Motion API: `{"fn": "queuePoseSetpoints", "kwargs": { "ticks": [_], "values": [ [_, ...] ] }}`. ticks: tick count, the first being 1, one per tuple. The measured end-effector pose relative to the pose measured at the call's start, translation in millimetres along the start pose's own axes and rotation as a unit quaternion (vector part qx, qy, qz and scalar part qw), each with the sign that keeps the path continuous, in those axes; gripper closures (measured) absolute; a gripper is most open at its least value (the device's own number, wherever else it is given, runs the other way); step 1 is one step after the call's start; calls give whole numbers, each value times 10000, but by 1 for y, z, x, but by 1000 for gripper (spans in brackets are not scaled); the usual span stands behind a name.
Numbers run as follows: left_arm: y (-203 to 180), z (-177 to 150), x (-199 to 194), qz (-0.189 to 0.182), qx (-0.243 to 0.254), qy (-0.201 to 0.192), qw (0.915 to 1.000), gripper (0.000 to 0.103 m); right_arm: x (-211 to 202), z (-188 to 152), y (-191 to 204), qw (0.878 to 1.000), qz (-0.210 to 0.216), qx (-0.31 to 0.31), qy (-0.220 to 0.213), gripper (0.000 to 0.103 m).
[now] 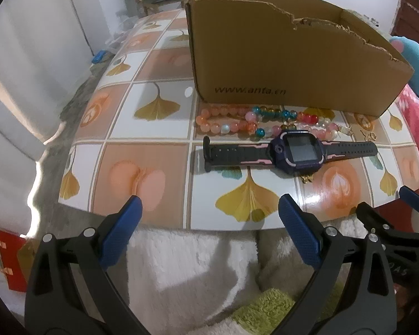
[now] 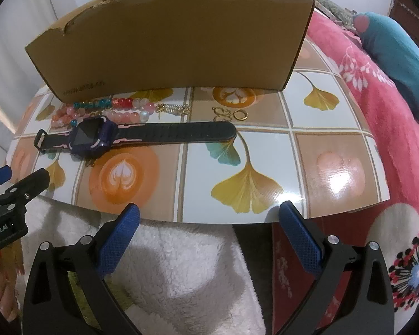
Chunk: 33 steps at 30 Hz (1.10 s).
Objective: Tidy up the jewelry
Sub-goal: 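Move the right tool to the purple smartwatch and close on its face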
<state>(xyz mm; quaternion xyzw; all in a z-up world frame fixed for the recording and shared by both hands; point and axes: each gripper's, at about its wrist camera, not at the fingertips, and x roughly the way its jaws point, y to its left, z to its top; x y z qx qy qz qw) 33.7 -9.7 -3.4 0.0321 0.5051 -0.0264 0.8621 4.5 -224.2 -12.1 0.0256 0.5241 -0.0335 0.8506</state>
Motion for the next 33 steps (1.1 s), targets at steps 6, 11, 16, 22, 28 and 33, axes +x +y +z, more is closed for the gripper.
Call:
{"fn": "queuePoseSetpoints", "kwargs": {
  "ticks": [6, 11, 16, 22, 28, 33],
  "values": [
    [11, 9, 0, -135, 106, -223, 9996, 9, -11, 9, 3, 9996, 114, -121, -217, 6],
    [16, 16, 2, -462, 241, -387, 9979, 9, -19, 14, 6, 9975, 402, -338, -463, 6],
    [27, 13, -8, -1034, 302, -968, 9895, 9, -33, 18, -3, 9914, 834, -574, -833, 6],
    [33, 8, -13, -1287, 363, -987, 9861, 9, -40, 28, -1, 9813, 1257, -1105, -953, 6],
    [34, 5, -14, -1223, 631, -1162, 9837, 9, -38, 32, 8, 9749, 1545, -1337, -882, 22],
    [21, 6, -19, -1448, 1323, -1301, 9719, 25, -36, 32, 16, 9666, 1835, -1618, -761, 34]
  ]
}}
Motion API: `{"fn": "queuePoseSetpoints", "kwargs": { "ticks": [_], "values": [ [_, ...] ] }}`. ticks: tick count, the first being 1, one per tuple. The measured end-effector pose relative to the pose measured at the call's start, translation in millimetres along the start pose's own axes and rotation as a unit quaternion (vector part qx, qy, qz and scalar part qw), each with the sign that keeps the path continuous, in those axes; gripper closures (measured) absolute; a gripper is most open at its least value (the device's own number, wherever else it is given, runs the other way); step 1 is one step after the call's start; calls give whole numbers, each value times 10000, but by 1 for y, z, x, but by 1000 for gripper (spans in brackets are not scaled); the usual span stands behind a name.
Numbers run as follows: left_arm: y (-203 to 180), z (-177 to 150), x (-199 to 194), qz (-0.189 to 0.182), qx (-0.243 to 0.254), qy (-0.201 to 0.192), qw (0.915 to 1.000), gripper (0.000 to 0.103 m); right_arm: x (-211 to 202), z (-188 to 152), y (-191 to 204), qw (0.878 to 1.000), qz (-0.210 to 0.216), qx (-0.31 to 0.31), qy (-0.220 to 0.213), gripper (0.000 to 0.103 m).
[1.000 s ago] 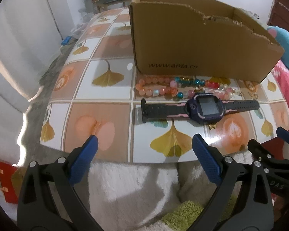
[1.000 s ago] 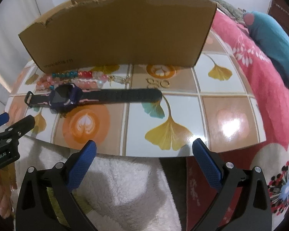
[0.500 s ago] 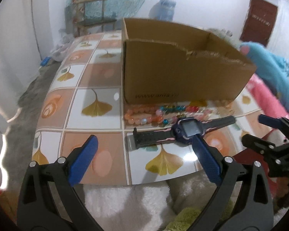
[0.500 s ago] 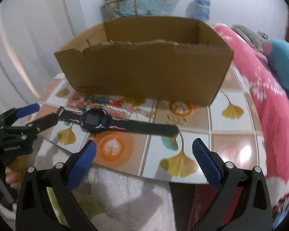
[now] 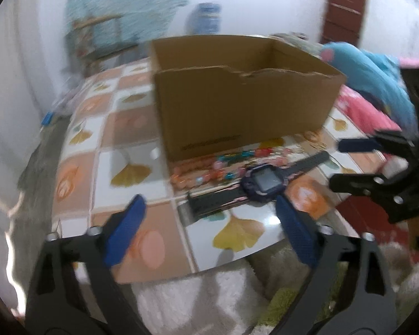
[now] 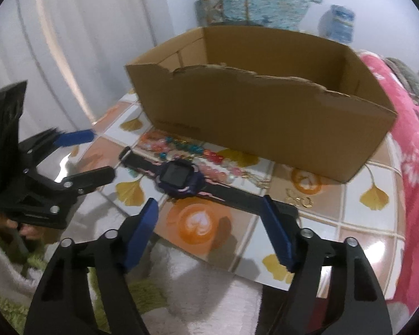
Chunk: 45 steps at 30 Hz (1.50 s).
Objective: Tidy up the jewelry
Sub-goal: 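Move the right tool to the purple smartwatch and close on its face, then lift the smartwatch with the right tool and carry it over the box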
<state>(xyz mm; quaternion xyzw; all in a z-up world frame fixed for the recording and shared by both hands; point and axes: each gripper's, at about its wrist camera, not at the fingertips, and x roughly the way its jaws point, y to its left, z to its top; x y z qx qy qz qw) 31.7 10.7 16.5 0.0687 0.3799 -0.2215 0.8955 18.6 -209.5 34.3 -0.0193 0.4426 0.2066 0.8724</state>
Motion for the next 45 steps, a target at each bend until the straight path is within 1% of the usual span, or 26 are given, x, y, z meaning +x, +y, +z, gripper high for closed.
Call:
{"fn": "queuePoseSetpoints", "kwargs": {
  "ticks": [1, 2, 3, 4, 5, 6, 7, 8, 9, 12, 15, 19, 20, 21, 22, 24, 27, 31, 32, 34, 35, 37, 41, 43, 45],
  "values": [
    [-4, 2, 2, -170, 233, 50, 9996, 26, 1, 2, 1, 9999, 108, -84, 8, 37],
    [-7, 3, 4, -286, 390, 68, 9988, 31, 1, 4, 2, 9996, 204, -174, 22, 41],
    [-9, 4, 5, -356, 490, 69, 9981, 35, 2, 6, 2, 9991, 304, -292, 51, 42],
    [-11, 6, 6, -507, 687, 87, 9963, 36, 4, 9, 3, 9982, 413, -420, 79, 43],
    [-14, 8, 7, -642, 875, 96, 9940, 39, 5, 12, 3, 9974, 488, -512, 106, 47],
    [-15, 9, 8, -714, 979, 108, 9926, 43, 7, 14, 4, 9962, 570, -634, 151, 49],
    [-17, 12, 10, -911, 1167, 182, 9888, 44, 9, 18, 4, 9947, 655, -767, 198, 49],
    [-17, 12, 13, -1023, 1240, 245, 9867, 44, 11, 21, 5, 9926, 763, -908, 245, 49],
    [-17, 14, 18, -1206, 1378, 362, 9824, 45, 14, 23, 5, 9905, 866, -1030, 298, 50],
    [-18, 16, 28, -1420, 1664, 620, 9738, 46, 20, 27, 2, 9831, 1138, -1351, 476, 50],
    [-18, 20, 38, -1618, 1916, 829, 9645, 46, 29, 32, -1, 9757, 1323, -1613, 666, 50],
    [-17, 21, 45, -1726, 2132, 1061, 9558, 47, 38, 35, -2, 9652, 1420, -1997, 910, 50],
    [-17, 22, 48, -1715, 2202, 1126, 9536, 50, 39, 36, -3, 9630, 1415, -2084, 960, 51],
    [-16, 21, 50, -1714, 2270, 1230, 9508, 52, 41, 36, -5, 9600, 1456, -2149, 1047, 54],
    [-15, 21, 53, -1714, 2284, 1306, 9494, 54, 42, 36, -6, 9576, 1501, -2192, 1112, 56],
    [-12, 22, 57, -1744, 2283, 1438, 9470, 62, 44, 37, -7, 9535, 1592, -2267, 1189, 63],
    [-5, 24, 60, -1871, 2294, 1537, 9427, 66, 46, 41, -8, 9486, 1750, -2327, 1239, 65],
    [0, 29, 67, -1927, 2422, 1579, 9377, 67, 53, 42, -8, 9425, 1815, -2449, 1370, 68],
    [3, 32, 69, -1985, 2402, 1604, 9366, 67, 56, 42, -7, 9406, 1839, -2462, 1446, 72],
    [8, 34, 71, -2137, 2238, 1714, 9354, 67, 58, 38, -7, 9375, 1873, -2483, 1562, 74],
    [11, 35, 70, -2288, 2105, 1817, 9329, 68, 55, 37, -7, 9353, 1927, -2495, 1609, 75],
    [19, 39, 76, -2472, 1920, 1993, 9286, 70, 50, 35, -7, 9314, 2031, -2477, 1730, 76],
    [20, 38, 74, -2389, 1998, 1977, 9295, 70, 46, 33, -6, 9292, 1993, -2545, 1791, 76],
    [14, 39, 75, -2361, 2064, 1918, 9300, 69, 45, 35, -5, 9295, 1901, -2642, 1736, 76],
    [9, 38, 75, -2377, 2210, 1853, 9275, 69, 51, 37, 1, 9267, 1844, -2778, 1735, 75]
  ]
}}
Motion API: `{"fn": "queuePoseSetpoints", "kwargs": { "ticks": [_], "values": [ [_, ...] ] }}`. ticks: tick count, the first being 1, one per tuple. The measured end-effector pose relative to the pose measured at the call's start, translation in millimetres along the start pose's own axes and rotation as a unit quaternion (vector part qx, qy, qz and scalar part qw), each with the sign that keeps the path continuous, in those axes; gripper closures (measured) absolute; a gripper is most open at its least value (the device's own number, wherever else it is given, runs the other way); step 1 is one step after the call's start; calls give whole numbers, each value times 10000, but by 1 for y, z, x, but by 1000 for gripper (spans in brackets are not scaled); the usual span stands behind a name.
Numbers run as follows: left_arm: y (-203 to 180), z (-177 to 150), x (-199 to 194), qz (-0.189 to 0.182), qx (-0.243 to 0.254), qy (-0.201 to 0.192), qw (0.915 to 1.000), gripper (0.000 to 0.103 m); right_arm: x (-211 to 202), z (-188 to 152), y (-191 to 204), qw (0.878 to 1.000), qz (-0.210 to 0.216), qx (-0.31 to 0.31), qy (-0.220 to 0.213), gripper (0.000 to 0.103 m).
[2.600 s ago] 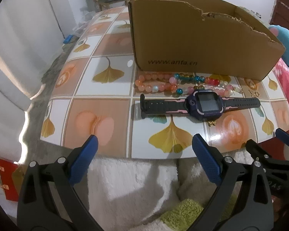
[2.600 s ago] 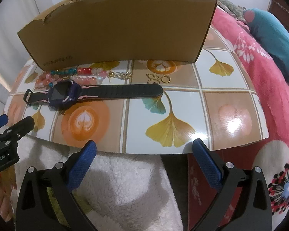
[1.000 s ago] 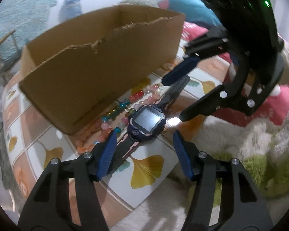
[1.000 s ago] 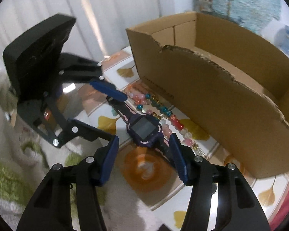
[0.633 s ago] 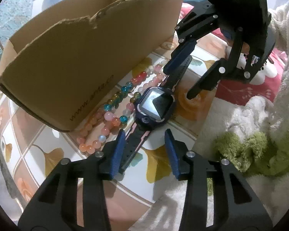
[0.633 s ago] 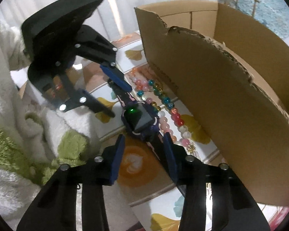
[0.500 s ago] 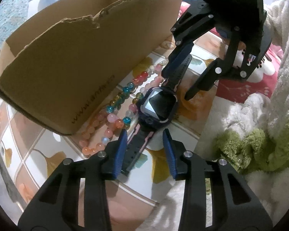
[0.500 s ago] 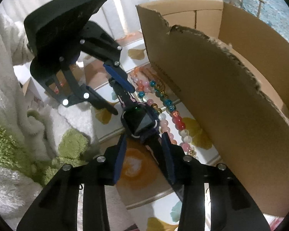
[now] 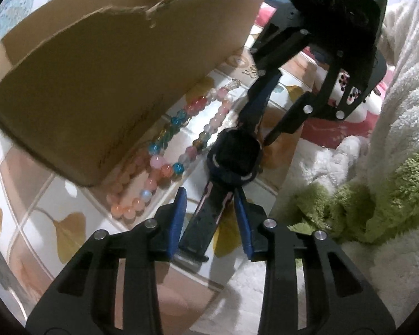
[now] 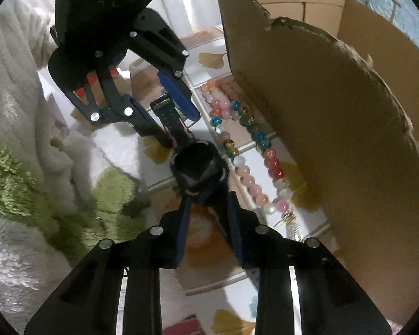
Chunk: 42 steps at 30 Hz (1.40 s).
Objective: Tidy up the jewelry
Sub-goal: 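Lift the smartwatch with the right tool and carry it over the box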
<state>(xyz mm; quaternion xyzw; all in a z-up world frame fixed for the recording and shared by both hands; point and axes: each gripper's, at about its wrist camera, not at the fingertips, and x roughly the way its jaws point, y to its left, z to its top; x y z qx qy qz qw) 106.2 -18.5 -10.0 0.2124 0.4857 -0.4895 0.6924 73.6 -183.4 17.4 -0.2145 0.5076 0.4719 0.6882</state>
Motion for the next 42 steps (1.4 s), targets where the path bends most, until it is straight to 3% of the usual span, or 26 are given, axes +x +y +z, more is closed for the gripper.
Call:
{"fn": "queuePoseSetpoints", "kwargs": {
  "ticks": [4, 7, 10, 18, 24, 27, 37, 42],
  "values": [
    [-3, 1, -2, 17, 142, 33, 9999, 67, 1, 6, -2, 9997, -35, -201, 112, 75],
    [-6, 0, -4, -289, 132, 5, 9995, 56, 2, 6, 1, 9990, -50, -375, 231, 69],
    [-15, 0, -3, -321, 341, 28, 9989, 50, 2, 4, 5, 9981, -64, -538, 277, 61],
    [-24, 7, 8, -316, 371, -162, 9987, 50, 9, 10, 4, 9983, -28, -551, 159, 61],
    [-42, 7, 14, 44, 803, -237, 9965, 52, 9, 11, 11, 9973, -130, -720, 102, 63],
    [-50, 5, 16, 203, 975, -271, 9947, 61, 9, 11, 15, 9969, -203, -762, 82, 65],
    [-66, 4, 1, 466, 1130, -381, 9918, 61, -11, -5, 24, 9957, -445, -812, -39, 65],
    [-84, 0, -18, 827, 1320, -581, 9861, 61, -33, -7, 36, 9927, -762, -909, -212, 65]
  ]
}}
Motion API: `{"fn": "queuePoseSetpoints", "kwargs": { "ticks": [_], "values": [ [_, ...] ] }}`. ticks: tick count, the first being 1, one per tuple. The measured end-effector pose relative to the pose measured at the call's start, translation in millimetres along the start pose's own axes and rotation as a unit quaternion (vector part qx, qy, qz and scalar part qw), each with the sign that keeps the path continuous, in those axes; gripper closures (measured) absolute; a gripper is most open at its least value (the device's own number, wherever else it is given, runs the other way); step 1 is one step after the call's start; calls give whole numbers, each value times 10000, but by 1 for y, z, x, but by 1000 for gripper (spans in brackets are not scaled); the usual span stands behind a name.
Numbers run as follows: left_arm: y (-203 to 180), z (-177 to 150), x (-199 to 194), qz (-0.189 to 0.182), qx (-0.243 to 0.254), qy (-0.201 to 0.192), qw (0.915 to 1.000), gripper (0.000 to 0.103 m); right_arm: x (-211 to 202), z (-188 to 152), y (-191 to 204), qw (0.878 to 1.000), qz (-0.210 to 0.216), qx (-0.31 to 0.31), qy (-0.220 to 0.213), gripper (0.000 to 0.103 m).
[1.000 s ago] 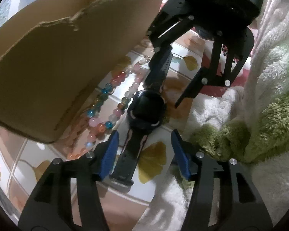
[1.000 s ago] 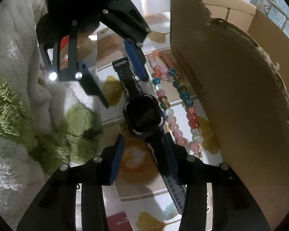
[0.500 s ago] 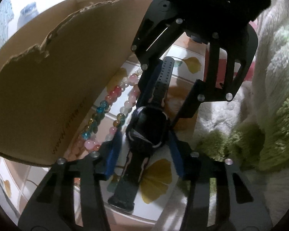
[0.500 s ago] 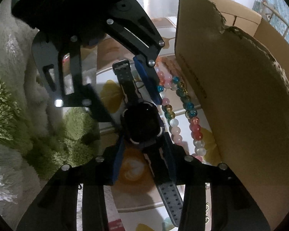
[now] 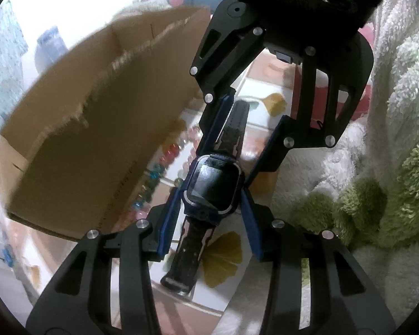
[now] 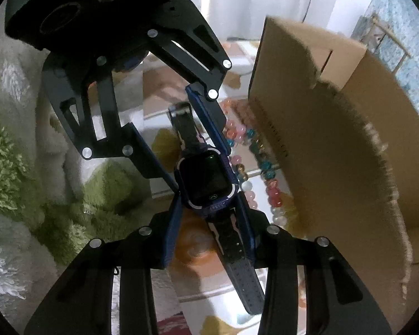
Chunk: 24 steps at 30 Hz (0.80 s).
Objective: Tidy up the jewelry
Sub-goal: 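Lift the smartwatch with the right tool and carry it over the box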
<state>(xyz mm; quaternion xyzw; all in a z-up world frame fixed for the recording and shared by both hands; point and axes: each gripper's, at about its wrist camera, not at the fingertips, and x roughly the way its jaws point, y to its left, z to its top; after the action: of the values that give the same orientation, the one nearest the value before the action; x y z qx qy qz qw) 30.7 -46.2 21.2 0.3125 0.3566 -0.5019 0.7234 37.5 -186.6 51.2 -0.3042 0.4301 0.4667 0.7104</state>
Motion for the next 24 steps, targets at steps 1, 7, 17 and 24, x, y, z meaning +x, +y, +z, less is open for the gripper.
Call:
{"fn": "queuePoseSetpoints", "kwargs": {
  "ticks": [1, 7, 17, 24],
  "values": [
    [-5, 2, -6, 109, 55, -52, 9999, 61, -8, 0, 2, 9999, -99, -17, -55, 65],
    [-25, 10, -55, 744, 425, -362, 9957, 61, -48, -1, 23, 9962, -716, -256, -436, 65],
    [-60, 43, -119, 1847, 1204, -721, 9727, 61, -123, 11, 44, 9752, -1734, -754, -1148, 65],
    [-41, 72, -141, 2381, 1555, -898, 9545, 61, -144, 43, 14, 9554, -2373, -1192, -1295, 65]
  ]
}}
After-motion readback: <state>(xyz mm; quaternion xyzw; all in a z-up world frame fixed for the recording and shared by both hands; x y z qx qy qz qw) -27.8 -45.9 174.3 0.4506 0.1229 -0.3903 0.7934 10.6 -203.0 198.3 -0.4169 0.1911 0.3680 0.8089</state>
